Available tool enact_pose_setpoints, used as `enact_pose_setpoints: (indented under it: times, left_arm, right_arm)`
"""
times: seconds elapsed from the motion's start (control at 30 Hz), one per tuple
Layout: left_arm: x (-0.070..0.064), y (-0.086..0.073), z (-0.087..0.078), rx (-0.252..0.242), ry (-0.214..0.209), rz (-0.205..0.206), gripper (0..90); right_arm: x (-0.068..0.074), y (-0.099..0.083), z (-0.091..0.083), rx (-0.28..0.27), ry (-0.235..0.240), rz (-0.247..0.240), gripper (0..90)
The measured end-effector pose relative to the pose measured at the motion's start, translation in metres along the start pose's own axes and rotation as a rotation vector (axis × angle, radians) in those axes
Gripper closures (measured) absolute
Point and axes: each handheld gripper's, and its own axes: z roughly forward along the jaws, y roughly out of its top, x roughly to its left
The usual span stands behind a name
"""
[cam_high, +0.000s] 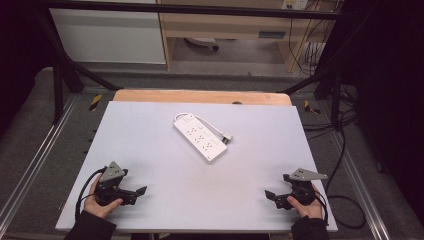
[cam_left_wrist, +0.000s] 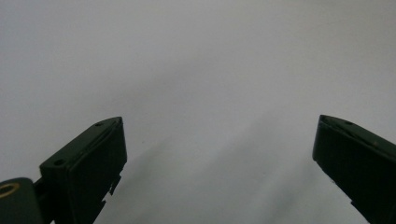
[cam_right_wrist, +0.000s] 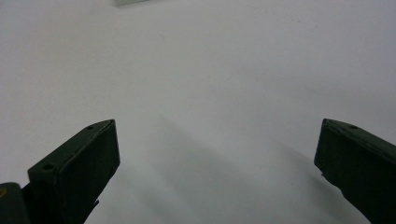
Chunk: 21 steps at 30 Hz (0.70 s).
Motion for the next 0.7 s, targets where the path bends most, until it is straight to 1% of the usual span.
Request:
enact_pose_setpoints:
  times: [0.07, 0.3, 0.7]
  left_arm:
    - [0.0002, -0.0004, -0.0003, -0.002, 0.000, -0.006, 2.7]
    - [0.0004, -0.0014, -0.0001, 0.008, 0.005, -0.004, 2.8]
    - [0.0004, -0.0016, 0.0001, 0.007, 0.005, -0.009, 2.8]
  right_arm:
    - [-0.0003, 0.0000, 0.0001, 0.001, 0.002, 0.000, 0.7]
    - [0.0007, 0.0006, 0.0012, 0.004, 0.005, 0.000, 0.7]
    - [0.0042, 0.0036, 0.0043, 0.004, 0.011, -0.008, 0.7]
